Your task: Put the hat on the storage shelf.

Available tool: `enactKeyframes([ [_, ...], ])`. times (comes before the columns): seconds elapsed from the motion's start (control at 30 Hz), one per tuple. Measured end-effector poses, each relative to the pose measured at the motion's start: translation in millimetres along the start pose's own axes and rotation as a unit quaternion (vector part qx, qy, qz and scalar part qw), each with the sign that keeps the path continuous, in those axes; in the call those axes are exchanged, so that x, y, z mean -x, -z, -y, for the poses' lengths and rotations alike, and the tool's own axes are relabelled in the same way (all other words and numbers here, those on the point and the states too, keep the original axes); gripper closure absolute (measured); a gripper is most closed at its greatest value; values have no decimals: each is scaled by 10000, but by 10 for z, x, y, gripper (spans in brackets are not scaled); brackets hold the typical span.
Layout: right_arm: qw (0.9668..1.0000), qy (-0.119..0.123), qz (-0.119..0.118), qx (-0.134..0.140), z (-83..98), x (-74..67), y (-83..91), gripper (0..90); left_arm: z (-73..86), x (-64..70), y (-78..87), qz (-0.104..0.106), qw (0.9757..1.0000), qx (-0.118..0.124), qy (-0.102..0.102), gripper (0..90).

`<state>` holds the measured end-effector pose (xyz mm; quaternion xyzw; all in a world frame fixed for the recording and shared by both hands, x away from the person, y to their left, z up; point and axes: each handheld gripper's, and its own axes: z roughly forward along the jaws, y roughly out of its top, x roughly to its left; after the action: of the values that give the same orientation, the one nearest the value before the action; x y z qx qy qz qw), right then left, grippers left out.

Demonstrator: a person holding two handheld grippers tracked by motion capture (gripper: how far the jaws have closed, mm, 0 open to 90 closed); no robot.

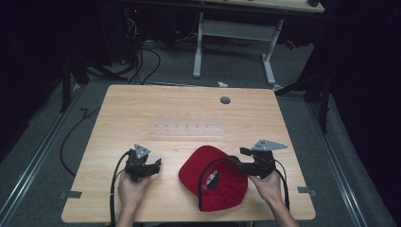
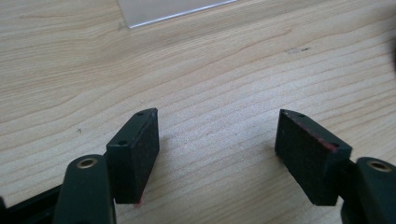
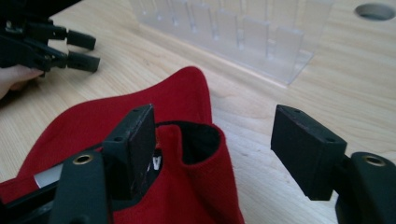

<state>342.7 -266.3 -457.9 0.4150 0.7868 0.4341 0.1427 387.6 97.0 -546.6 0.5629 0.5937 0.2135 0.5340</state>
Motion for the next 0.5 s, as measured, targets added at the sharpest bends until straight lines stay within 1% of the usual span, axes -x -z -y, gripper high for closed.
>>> enactKeyframes([
  [0.13, 9998, -32, -112, -179, 9, 9, -148, 303, 0, 0, 0, 0, 10000, 0, 0, 309],
  [0.2, 9995, -6, -145, -278, 6, 7, -220, 303, 0, 0, 0, 0, 10000, 1, 2, 309],
  [0.37, 9986, 13, -289, -440, 33, 36, -362, 302, 0, 0, 0, 3, 10000, -1, 2, 308],
  [0.5, 9976, -39, -421, -552, 84, 57, -457, 318, 0, 0, 0, 4, 10000, -2, 0, 307],
])
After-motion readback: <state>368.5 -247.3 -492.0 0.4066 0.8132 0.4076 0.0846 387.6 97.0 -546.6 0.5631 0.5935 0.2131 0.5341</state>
